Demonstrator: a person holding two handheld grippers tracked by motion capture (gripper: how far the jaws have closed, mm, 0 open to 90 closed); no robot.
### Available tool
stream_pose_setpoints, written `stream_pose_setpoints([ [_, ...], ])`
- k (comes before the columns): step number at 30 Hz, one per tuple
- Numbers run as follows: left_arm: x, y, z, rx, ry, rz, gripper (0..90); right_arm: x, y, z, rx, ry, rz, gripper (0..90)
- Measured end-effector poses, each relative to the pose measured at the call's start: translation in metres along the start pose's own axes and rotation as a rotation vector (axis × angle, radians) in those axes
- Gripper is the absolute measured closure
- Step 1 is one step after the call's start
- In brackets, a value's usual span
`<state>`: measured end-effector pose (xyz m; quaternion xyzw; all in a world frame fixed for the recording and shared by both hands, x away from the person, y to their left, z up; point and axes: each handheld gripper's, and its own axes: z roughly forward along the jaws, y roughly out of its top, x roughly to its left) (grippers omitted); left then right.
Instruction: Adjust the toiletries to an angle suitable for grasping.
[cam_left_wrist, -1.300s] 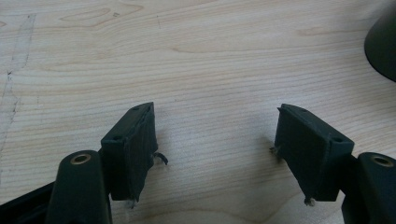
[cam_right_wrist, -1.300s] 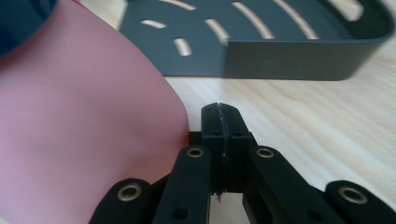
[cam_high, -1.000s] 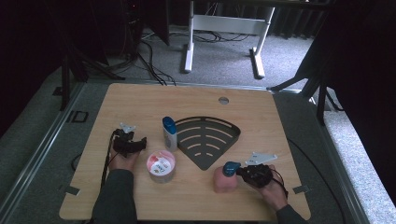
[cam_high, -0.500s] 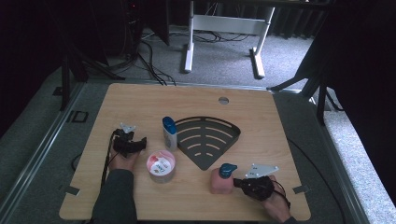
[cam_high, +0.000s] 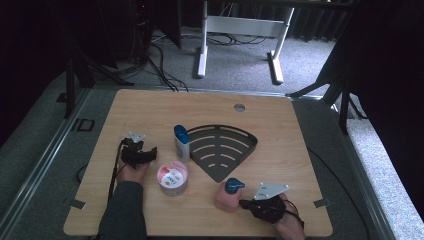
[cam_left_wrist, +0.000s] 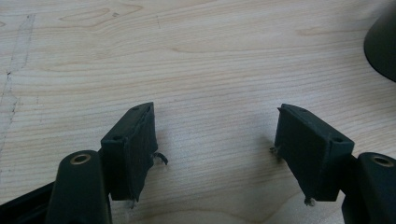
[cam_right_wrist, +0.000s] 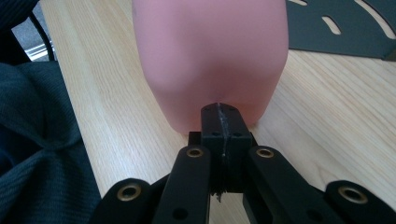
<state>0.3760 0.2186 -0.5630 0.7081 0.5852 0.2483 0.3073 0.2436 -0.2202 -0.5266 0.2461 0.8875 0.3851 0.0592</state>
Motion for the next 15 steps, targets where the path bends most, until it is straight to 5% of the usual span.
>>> stream_pose_setpoints([
  [10,0.0,0.0,0.0,0.0,0.0,0.0,29.7,0.02,0.012,0.012,0.0,0.072,-0.057,90.0],
  [15,0.0,0.0,0.0,0.0,0.0,0.0,29.6,0.021,0.018,0.019,-0.006,0.071,-0.066,90.0],
])
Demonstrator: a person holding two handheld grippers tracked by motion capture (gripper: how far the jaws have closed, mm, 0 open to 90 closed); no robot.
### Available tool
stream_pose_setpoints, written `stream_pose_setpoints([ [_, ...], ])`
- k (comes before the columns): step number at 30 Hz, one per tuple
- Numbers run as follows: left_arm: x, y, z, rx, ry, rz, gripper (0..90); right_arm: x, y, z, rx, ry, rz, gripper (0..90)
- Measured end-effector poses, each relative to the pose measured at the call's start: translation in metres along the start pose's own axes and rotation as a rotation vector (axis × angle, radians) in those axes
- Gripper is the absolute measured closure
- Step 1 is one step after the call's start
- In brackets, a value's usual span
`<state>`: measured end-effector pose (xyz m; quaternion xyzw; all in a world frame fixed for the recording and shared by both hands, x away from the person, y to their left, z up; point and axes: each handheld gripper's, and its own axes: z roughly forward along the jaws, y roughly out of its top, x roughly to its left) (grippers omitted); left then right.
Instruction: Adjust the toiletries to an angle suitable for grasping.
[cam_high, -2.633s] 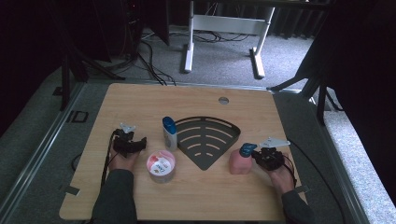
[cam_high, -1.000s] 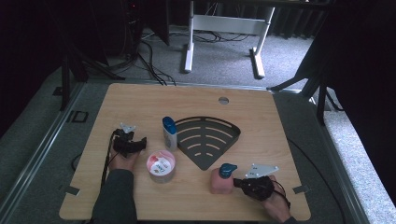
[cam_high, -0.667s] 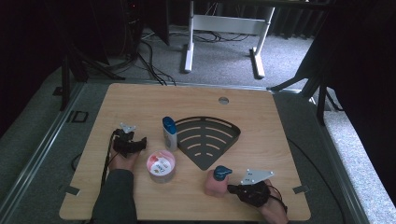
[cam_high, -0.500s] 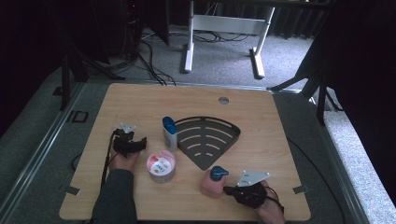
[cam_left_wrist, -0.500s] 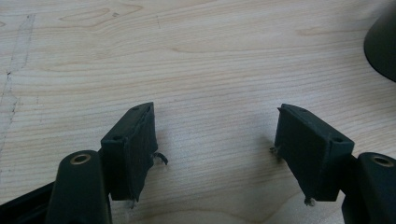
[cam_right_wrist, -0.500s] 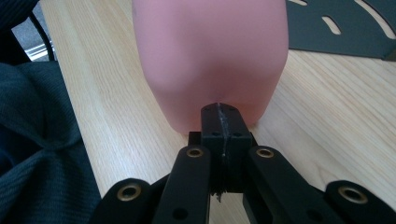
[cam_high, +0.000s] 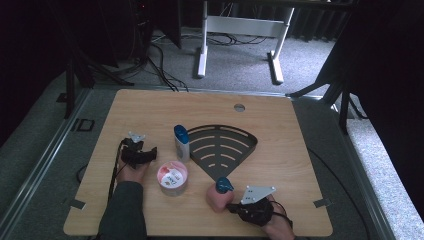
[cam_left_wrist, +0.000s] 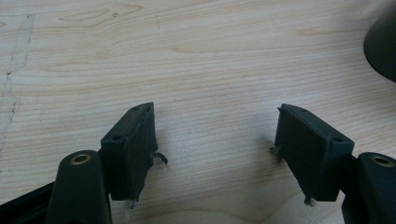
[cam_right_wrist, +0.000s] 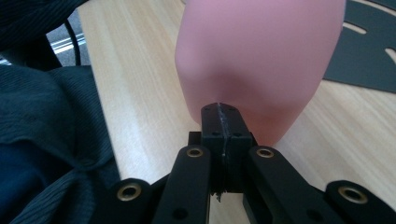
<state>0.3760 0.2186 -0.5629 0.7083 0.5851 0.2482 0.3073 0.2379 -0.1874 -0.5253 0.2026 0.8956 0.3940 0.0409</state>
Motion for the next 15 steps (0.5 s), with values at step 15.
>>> stream_pose_setpoints([
  [15,0.0,0.0,0.0,0.0,0.0,0.0,29.7,-0.013,0.027,0.026,-0.004,-0.001,-0.016,90.0],
])
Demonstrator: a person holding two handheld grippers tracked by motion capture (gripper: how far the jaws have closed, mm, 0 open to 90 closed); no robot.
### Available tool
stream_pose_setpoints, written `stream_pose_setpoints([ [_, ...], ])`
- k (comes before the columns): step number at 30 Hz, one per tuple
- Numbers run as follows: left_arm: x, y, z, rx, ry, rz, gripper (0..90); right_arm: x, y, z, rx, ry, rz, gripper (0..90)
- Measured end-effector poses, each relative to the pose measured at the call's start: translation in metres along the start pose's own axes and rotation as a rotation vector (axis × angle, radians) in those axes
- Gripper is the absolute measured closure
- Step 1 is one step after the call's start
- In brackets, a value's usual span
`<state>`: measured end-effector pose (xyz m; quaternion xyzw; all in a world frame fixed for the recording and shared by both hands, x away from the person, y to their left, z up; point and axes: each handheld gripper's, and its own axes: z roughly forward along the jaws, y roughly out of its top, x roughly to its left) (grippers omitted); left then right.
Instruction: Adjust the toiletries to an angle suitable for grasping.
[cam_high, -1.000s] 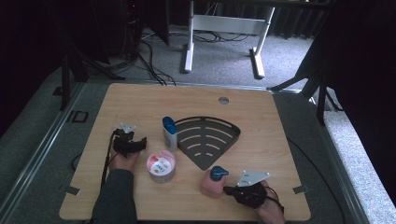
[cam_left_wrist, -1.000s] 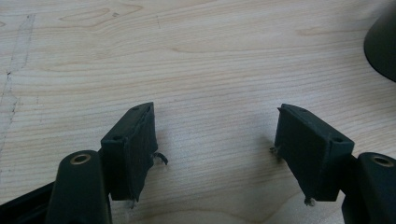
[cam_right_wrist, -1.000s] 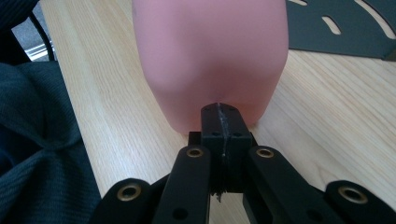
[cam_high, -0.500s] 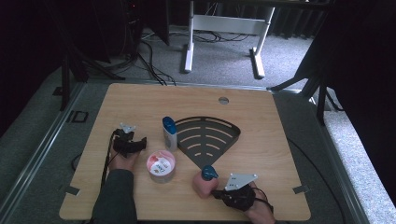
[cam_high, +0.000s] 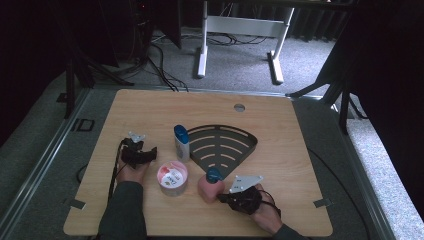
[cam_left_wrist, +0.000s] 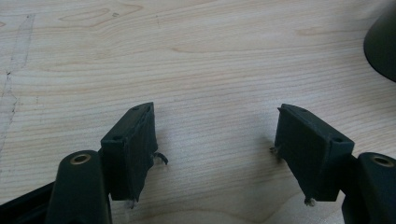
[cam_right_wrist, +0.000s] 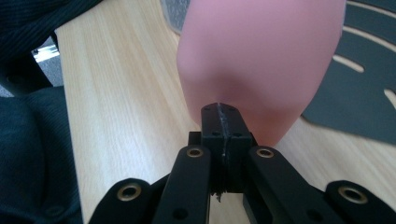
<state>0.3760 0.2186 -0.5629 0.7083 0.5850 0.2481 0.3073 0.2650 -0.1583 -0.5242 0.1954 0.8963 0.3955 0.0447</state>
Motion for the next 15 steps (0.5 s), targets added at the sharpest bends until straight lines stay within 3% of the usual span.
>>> stream_pose_setpoints([
  [15,0.0,0.0,0.0,0.0,0.0,0.0,29.8,-0.015,0.024,0.023,-0.025,0.022,-0.007,90.0],
])
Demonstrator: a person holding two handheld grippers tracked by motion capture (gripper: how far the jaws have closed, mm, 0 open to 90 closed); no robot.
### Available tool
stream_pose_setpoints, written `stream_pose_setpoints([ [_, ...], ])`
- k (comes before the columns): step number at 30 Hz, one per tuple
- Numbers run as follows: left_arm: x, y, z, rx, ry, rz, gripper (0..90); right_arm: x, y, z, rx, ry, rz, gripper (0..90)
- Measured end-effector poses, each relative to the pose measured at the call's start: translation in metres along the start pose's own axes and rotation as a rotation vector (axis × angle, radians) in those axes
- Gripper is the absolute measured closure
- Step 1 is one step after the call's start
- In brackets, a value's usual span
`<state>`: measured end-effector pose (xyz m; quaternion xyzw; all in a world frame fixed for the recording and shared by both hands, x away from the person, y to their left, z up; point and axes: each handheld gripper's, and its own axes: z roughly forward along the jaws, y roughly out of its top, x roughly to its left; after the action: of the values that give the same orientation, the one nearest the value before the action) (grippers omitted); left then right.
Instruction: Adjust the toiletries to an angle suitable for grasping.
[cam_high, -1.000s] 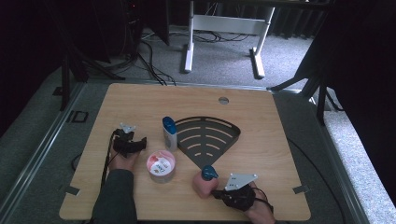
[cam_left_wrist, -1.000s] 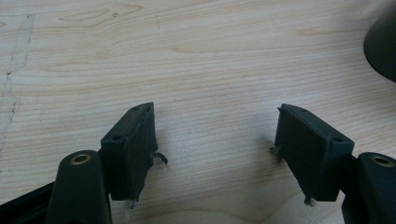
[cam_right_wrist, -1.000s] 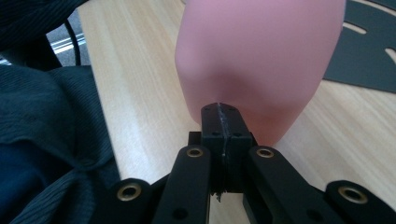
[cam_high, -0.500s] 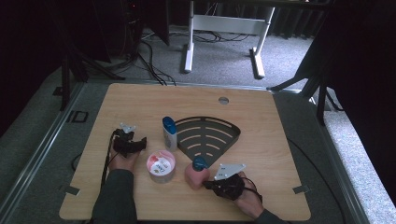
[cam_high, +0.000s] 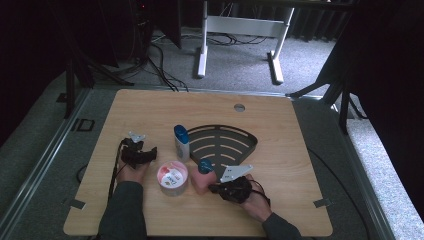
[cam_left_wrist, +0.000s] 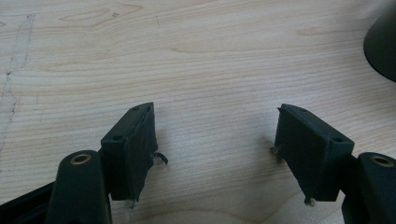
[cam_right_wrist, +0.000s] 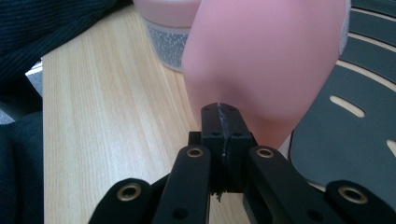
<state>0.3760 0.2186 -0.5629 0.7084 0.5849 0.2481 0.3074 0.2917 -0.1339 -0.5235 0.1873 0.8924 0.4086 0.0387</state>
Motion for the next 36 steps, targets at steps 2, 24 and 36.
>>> stream_pose_setpoints([
  [2,0.0,0.0,0.0,-0.002,-0.002,0.0,30.2,0.0,0.001,0.0,-0.001,-0.003,-0.001,90.0],
  [24,-0.022,-0.004,-0.046,-0.037,-0.387,0.185,90.0,-0.009,-0.009,-0.004,0.001,-0.028,0.025,90.0],
  [36,-0.028,-0.005,-0.044,-0.051,-0.535,0.265,90.0,-0.015,-0.003,0.005,0.003,-0.016,0.023,90.0],
])
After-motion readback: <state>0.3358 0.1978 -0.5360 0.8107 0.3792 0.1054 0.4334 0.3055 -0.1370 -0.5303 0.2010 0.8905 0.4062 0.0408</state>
